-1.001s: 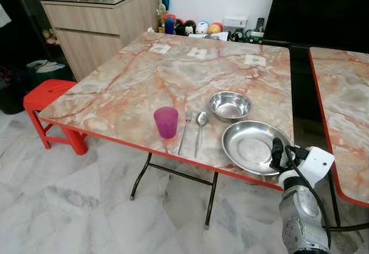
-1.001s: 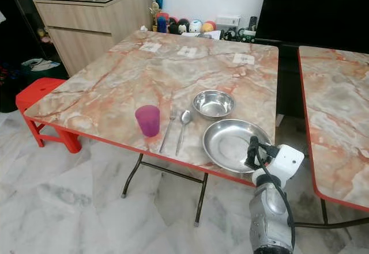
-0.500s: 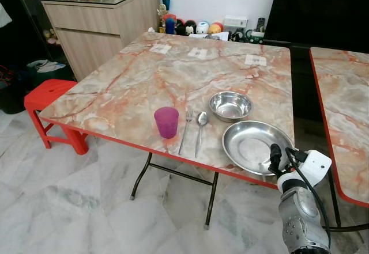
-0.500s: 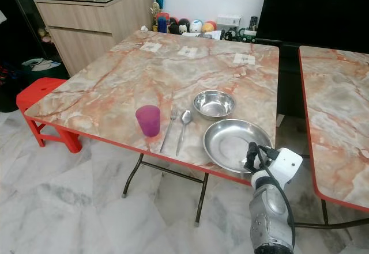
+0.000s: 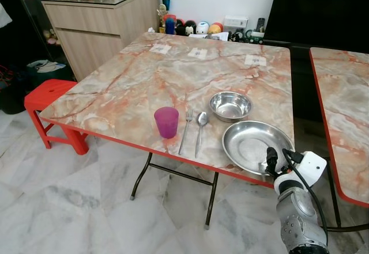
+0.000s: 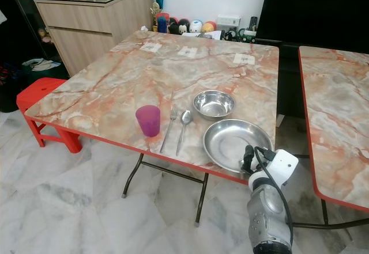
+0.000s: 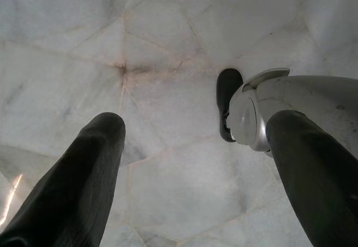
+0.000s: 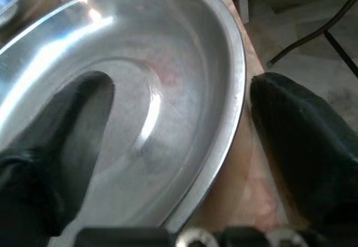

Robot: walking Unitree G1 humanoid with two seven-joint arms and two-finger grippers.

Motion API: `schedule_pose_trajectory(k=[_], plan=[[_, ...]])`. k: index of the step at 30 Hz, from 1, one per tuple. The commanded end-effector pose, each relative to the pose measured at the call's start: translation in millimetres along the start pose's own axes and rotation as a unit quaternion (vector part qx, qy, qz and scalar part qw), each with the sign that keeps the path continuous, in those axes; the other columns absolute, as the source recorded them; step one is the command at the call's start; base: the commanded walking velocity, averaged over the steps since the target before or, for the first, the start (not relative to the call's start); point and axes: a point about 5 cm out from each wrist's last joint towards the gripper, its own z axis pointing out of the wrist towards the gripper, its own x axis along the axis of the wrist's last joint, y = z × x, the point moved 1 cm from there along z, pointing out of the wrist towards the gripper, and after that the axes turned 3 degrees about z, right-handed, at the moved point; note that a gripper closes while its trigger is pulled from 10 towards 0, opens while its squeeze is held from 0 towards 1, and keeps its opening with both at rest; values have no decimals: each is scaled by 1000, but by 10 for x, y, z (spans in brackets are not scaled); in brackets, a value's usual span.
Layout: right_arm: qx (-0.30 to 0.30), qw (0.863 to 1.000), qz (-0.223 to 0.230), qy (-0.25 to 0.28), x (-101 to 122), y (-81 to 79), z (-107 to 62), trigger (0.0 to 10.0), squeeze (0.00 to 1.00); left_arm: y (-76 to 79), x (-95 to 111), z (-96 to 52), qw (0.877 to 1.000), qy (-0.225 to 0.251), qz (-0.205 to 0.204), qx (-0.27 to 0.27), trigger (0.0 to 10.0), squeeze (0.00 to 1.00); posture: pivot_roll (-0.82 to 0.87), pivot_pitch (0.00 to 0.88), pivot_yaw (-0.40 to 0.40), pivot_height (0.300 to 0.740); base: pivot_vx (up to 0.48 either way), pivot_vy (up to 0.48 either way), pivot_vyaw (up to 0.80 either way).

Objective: Setting the table

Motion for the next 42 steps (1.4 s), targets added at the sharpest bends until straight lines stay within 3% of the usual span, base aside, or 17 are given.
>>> schedule_pose_trajectory(k=[1,2,3,4,15,16,17,18,27,42], plan=[[-4,1000,1,-13,-27,4,16,0,0,-23,-61,-14,1000,-10,-2,4,10000,0,21,38,13,740,0,0,0],[-1,1000,2,-16,-34,-2,17,0,0,-23,-61,-14,1000,-10,-2,4,10000,0,21,38,13,740,0,0,0],[4,1000,1,-21,-45,-13,20,2510,0,-22,-61,-14,1000,-10,-2,5,10000,0,23,37,13,740,0,0,0],[5,1000,0,-23,-51,-27,25,10000,0,-22,-59,-13,1000,-10,-2,5,10000,0,23,37,13,740,0,0,0],[20,999,-2,-39,-95,-94,39,9725,0,-26,-56,-13,1000,-10,-3,6,10000,0,26,41,12,740,0,0,0],[23,999,-3,-41,-101,-103,39,4353,0,-26,-56,-13,1000,-10,-4,6,10000,0,28,43,11,740,0,0,0],[23,999,-3,-41,-101,-103,39,4353,0,-26,-56,-13,1000,-10,-4,6,10000,0,28,43,11,740,0,0,0],[27,999,-5,-44,-110,-114,41,0,0,-26,-57,-13,1000,-10,-4,6,10000,0,30,39,11,740,0,0,0],[40,998,-14,-52,-141,-166,37,0,0,-27,-61,-15,1000,-10,-3,5,10000,0,27,37,9,740,0,0,0],[-17,998,-15,-50,-155,4,27,0,0,-25,-63,-14,1000,-11,-3,2,10000,0,27,40,10,740,0,0,0]])
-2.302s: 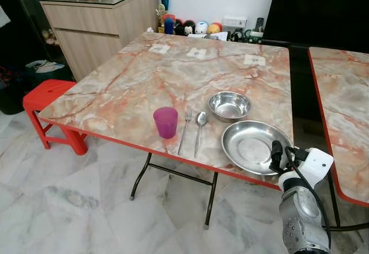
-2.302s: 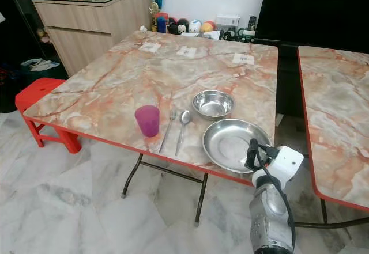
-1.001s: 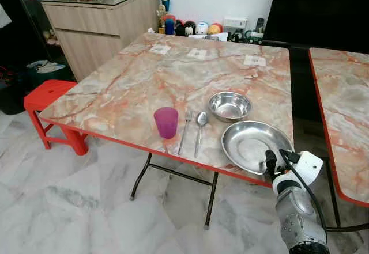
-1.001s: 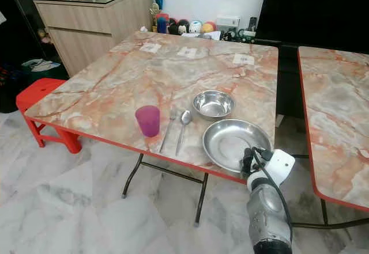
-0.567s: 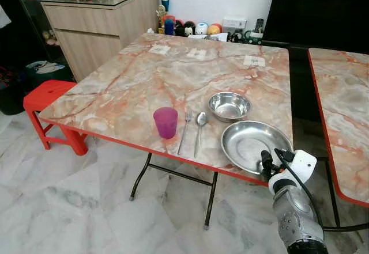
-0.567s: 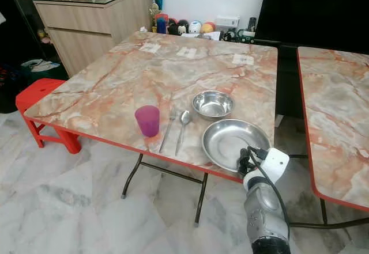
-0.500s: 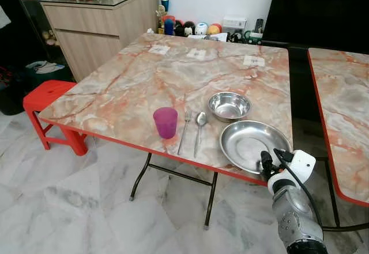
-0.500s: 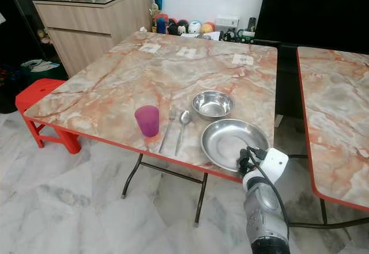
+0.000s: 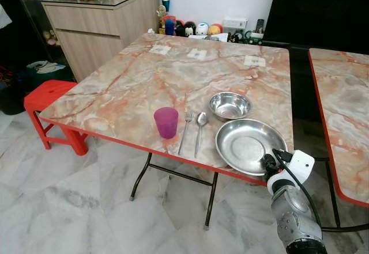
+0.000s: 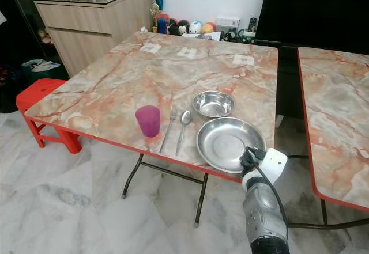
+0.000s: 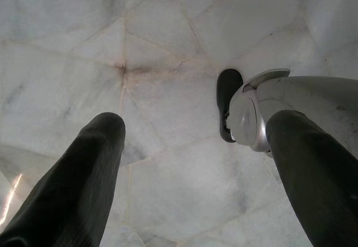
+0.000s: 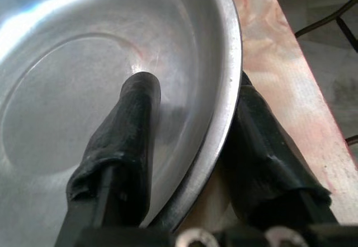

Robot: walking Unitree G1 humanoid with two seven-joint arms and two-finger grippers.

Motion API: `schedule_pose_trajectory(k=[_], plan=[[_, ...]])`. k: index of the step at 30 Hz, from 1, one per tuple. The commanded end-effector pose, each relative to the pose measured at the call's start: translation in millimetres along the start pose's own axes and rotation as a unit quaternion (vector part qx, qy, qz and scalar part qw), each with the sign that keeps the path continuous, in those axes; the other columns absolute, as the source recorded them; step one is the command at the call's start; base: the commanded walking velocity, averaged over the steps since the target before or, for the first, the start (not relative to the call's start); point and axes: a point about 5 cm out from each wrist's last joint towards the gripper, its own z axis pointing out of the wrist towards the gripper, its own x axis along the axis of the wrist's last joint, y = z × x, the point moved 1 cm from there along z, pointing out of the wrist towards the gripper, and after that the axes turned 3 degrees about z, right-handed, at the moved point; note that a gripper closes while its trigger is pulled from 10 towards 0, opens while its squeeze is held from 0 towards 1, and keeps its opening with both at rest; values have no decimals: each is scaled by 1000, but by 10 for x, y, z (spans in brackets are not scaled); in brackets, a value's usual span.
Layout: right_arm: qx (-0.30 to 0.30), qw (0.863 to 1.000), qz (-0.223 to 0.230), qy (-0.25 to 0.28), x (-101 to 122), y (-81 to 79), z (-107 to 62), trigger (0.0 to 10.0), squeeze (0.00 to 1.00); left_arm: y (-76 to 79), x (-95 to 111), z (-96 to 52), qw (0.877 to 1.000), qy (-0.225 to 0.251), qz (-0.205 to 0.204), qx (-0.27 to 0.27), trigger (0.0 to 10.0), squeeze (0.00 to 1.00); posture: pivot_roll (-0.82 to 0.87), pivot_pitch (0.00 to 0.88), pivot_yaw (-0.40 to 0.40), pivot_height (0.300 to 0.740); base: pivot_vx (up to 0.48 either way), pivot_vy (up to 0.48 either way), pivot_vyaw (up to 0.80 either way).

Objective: Setting the table

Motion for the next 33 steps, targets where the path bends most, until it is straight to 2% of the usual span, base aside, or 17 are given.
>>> schedule_pose_trajectory(k=[1,14,15,17,18,22,26,29,30,31,32,33], plan=[[-19,1000,2,-16,-73,68,-11,0,0,-23,-61,-14,1000,-10,-2,0,10000,0,27,40,10,740,0,0,0],[-102,995,10,9,-59,321,-90,0,0,-27,-63,-15,1000,-11,-1,-1,10000,0,27,49,10,740,0,0,0],[-122,992,22,32,-8,395,-123,0,0,-28,-64,-15,1000,-11,-1,-1,10000,0,26,52,11,740,0,0,0],[-130,990,30,48,30,429,-143,0,0,-29,-65,-16,1000,-12,-1,-1,10000,0,26,53,11,740,0,0,0],[-122,989,49,67,75,422,-158,0,0,-29,-66,-16,1000,-12,-1,0,10000,0,24,54,11,740,0,0,0],[-122,986,62,98,166,451,-206,0,0,-31,-67,-16,1000,-11,-2,1,10000,0,24,67,10,740,0,0,0],[-105,980,98,138,263,459,-271,0,0,-35,-84,-21,1000,-12,-6,4,10000,0,19,66,12,740,0,0,0],[-82,978,110,157,319,398,-284,0,0,-37,-94,-24,1000,-14,-5,4,10000,0,16,60,14,740,0,0,0],[-57,977,118,169,372,297,-281,0,0,-39,-96,-25,1000,-13,-4,5,10000,0,16,59,14,740,0,0,0],[-48,977,120,172,387,262,-279,0,0,-39,-96,-25,1000,-13,-3,6,10000,0,17,59,15,740,0,0,0],[-34,976,121,175,406,212,-277,4157,0,-41,-94,-26,1000,-11,-2,7,10000,0,16,58,17,740,0,0,0],[-34,976,121,175,406,212,-277,4157,0,-41,-94,-26,1000,-11,-2,7,10000,0,16,58,17,740,0,0,0]])
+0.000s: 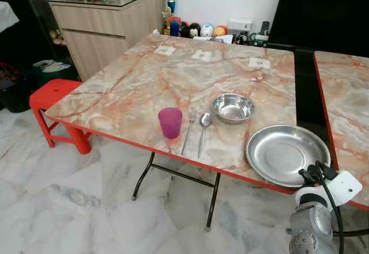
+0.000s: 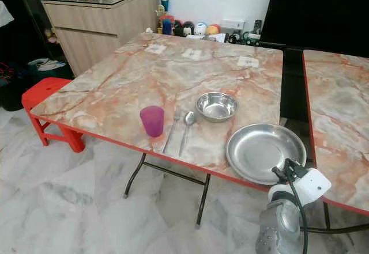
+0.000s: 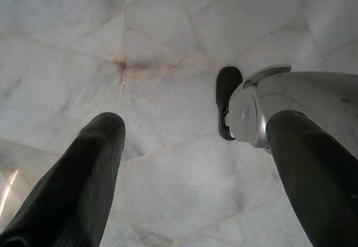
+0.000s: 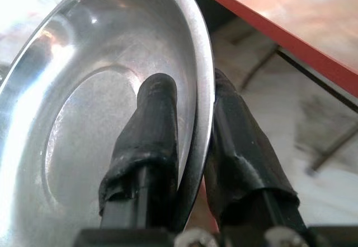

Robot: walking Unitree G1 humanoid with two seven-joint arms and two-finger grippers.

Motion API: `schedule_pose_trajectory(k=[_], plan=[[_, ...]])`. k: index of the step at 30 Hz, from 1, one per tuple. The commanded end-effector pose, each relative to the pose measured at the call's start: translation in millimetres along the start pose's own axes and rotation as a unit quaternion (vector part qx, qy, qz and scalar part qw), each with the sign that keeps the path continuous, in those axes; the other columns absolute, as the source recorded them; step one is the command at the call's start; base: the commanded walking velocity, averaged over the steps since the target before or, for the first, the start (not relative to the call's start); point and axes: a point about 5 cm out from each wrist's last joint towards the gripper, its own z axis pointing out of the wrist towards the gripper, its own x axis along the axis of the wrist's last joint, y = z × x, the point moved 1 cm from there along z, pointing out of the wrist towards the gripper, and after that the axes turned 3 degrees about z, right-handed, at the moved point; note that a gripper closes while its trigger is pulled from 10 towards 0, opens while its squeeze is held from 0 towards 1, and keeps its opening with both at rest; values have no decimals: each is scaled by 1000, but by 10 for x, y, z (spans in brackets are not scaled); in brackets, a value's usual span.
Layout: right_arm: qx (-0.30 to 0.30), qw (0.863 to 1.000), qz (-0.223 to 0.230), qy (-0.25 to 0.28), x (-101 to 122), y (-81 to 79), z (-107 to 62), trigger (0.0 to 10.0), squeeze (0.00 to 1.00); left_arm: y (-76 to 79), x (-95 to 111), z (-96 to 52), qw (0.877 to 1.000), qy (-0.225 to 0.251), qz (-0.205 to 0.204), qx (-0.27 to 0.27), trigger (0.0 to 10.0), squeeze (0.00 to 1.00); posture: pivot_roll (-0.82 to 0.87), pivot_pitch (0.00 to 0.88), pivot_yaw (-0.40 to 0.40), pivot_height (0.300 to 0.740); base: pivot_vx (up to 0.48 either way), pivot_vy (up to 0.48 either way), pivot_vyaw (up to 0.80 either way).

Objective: Setting the table

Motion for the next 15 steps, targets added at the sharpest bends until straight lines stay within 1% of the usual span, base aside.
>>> schedule_pose_trajectory(k=[1,2,3,4,5,8,9,11,15], plan=[[40,999,9,22,99,-183,20,10000,0,-38,-61,-18,1000,-6,1,8,10000,0,13,58,21,740,0,0,0],[63,998,2,13,75,-262,24,10000,0,-40,-55,-17,1000,-4,2,9,10000,0,11,58,25,740,0,0,0],[63,998,2,13,75,-262,24,10000,0,-40,-55,-17,1000,-4,2,9,10000,0,11,58,25,740,0,0,0],[75,997,0,5,52,-295,24,10000,0,-40,-53,-17,1000,-4,2,9,10000,0,-2,57,36,740,0,0,0],[111,994,-12,-14,4,-385,20,10000,0,-40,-45,-15,1000,-4,11,7,10000,0,-11,54,43,740,0,0,0],[168,984,-40,-31,-23,-538,3,10000,0,-50,-39,-14,1000,-4,16,11,10000,0,-11,51,39,740,0,0,0],[173,983,-43,-29,-20,-554,0,10000,0,-51,-38,-14,1000,-3,15,12,10000,0,-11,51,39,740,0,0,0],[168,985,-25,-22,3,-588,7,10000,0,-60,-39,-16,1000,-2,8,17,10000,0,1,49,32,740,0,0,0],[132,991,7,-5,19,-556,18,10000,0,-66,-40,-17,1000,-1,4,20,10000,0,14,45,33,740,0,0,0]])
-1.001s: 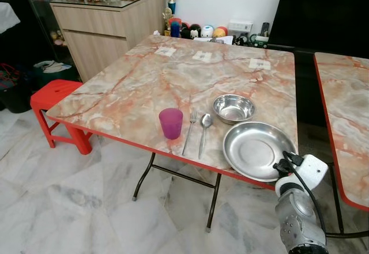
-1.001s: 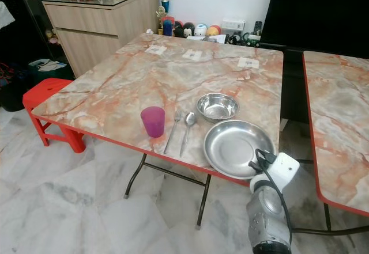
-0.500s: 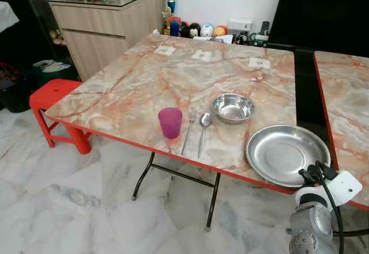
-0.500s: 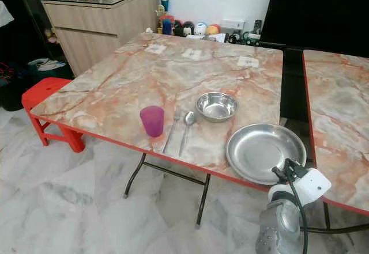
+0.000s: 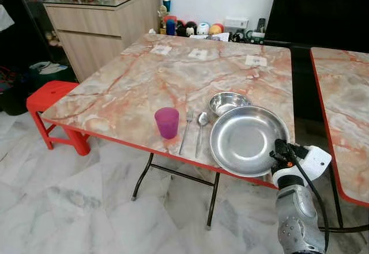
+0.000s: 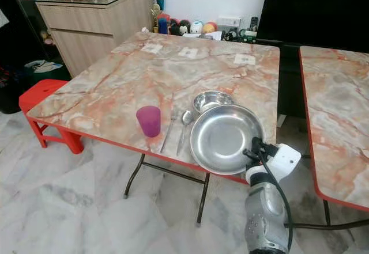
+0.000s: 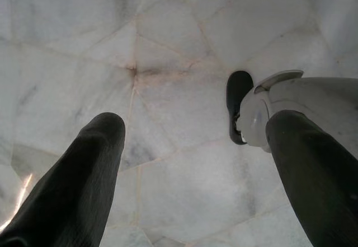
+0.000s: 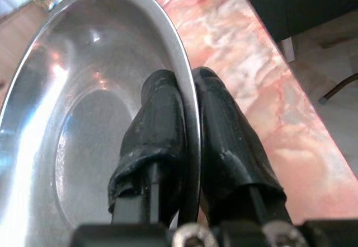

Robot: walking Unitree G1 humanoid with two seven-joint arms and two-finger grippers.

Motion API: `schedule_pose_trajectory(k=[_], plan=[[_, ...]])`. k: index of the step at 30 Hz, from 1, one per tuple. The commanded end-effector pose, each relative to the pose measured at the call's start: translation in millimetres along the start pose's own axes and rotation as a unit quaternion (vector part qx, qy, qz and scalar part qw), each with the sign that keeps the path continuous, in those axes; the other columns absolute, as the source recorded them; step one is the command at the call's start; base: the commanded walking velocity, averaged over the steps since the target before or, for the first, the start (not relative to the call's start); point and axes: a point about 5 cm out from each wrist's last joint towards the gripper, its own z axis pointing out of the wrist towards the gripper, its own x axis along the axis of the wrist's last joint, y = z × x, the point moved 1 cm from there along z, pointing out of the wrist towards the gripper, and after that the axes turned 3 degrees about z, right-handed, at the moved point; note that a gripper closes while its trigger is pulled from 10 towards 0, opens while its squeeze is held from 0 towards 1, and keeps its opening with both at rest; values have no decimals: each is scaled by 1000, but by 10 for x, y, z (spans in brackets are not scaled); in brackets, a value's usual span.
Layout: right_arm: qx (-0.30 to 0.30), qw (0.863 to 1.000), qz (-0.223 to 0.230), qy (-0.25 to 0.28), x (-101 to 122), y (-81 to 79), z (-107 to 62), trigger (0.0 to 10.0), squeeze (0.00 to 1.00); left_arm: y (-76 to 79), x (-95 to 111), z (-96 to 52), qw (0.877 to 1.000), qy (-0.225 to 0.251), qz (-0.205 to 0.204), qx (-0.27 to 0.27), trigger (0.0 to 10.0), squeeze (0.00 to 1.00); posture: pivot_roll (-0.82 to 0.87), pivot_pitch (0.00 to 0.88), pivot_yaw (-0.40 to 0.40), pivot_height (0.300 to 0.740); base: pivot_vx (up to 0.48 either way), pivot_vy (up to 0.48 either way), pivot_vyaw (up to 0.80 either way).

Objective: Setting the table

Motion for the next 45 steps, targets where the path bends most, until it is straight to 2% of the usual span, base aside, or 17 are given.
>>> schedule_pose_trajectory(k=[1,5,6,12,20,24,29,45], plan=[[-21,999,20,32,92,6,3,10000,0,-37,-62,-16,1000,-10,0,7,10000,0,15,44,32,740,0,0,0],[-53,997,45,36,38,60,-56,10000,0,-45,-66,-17,1000,-12,5,8,10000,0,11,37,34,740,0,0,0],[-57,997,51,32,5,64,-88,10000,0,-52,-63,-17,1000,-12,18,10,10000,0,10,32,34,740,0,0,0],[-58,997,40,29,-29,78,-130,10000,0,-58,-64,-19,1000,-9,25,13,10000,0,15,16,28,740,0,-188,0],[-66,996,52,32,-11,74,-97,10000,0,-56,-67,-21,999,-9,28,12,10000,0,11,2,31,740,0,-405,-98],[-67,996,53,34,1,59,-89,10000,0,-55,-61,-19,1000,-7,28,12,10000,0,11,14,30,740,0,-408,-791],[-68,995,51,44,29,55,-86,10000,0,-52,-47,-15,1000,-6,22,12,10000,0,14,33,29,740,0,-403,0],[-88,992,52,69,169,157,-26,10000,0,-46,-25,-8,1000,-4,15,13,10000,0,11,43,32,740,0,-402,0]])
